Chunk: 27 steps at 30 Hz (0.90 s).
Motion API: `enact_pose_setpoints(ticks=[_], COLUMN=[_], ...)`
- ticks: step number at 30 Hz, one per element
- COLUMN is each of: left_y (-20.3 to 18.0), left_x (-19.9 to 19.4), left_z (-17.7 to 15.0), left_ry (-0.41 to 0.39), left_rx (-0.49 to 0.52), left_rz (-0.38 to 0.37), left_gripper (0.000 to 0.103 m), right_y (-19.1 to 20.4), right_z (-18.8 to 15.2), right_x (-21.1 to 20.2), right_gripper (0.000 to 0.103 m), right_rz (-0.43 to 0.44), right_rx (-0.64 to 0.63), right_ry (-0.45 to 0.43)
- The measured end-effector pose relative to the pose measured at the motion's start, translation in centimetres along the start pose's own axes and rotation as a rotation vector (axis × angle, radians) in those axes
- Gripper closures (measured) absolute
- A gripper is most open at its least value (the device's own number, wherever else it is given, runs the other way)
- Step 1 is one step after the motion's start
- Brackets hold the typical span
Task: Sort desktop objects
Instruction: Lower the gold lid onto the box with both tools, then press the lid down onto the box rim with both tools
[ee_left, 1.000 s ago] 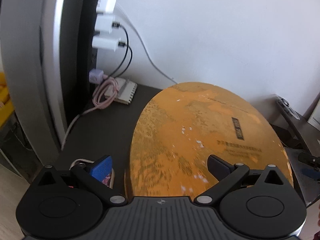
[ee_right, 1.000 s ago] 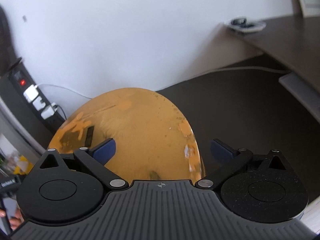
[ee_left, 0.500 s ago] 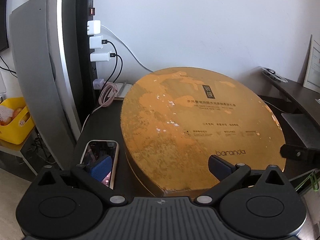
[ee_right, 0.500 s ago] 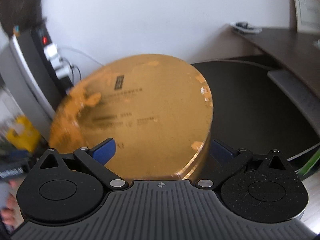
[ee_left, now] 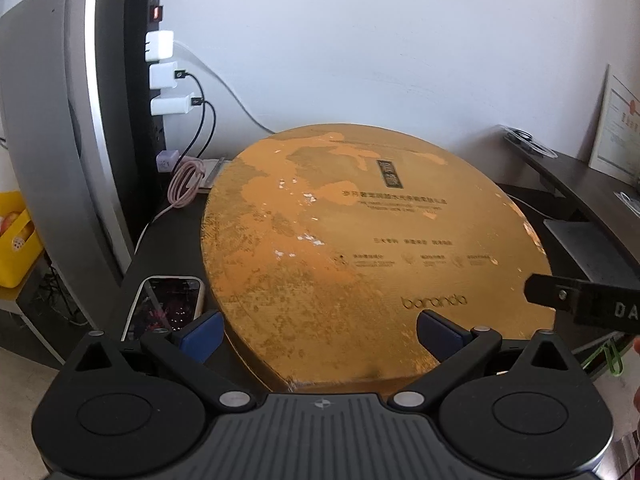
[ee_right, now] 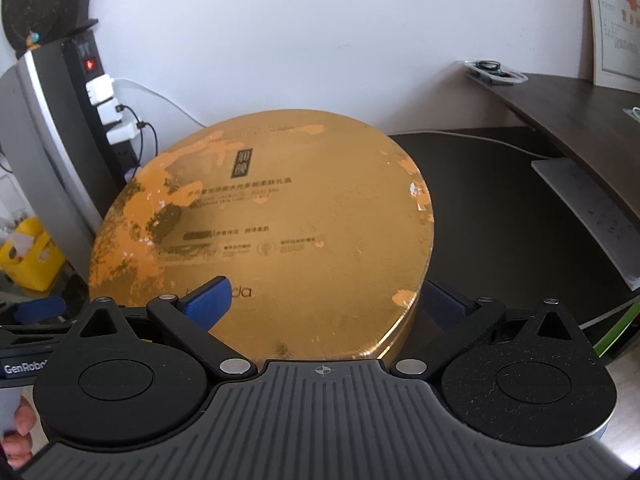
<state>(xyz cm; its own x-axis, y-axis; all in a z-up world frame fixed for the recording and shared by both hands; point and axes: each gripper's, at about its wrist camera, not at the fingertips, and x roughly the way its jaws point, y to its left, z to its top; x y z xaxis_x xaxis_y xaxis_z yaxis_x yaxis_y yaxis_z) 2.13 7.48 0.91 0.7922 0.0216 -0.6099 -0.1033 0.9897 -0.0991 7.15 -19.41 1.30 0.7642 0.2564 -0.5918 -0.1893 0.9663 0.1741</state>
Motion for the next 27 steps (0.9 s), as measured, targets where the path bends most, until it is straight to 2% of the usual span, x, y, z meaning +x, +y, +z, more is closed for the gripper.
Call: enact_pose_setpoints(ticks=[22, 27], left_y=[3.0, 3.4], left_x=[4.2, 5.1], left_z=[2.0, 2.1], left_ry=[0.059, 0.089], left_rx=[-0.089, -0.100], left_rz=[0.042, 0.025], left_gripper=[0.001, 0.001], right_y=[2.1, 2.3], right_z=[1.7, 1.9], right_x=[4.4, 4.8], right_gripper=[0.000, 0.000], right_rz=[-0.054, -0.057], right_rx=[-0.047, -0.049], right_ry=[0.071, 0.079])
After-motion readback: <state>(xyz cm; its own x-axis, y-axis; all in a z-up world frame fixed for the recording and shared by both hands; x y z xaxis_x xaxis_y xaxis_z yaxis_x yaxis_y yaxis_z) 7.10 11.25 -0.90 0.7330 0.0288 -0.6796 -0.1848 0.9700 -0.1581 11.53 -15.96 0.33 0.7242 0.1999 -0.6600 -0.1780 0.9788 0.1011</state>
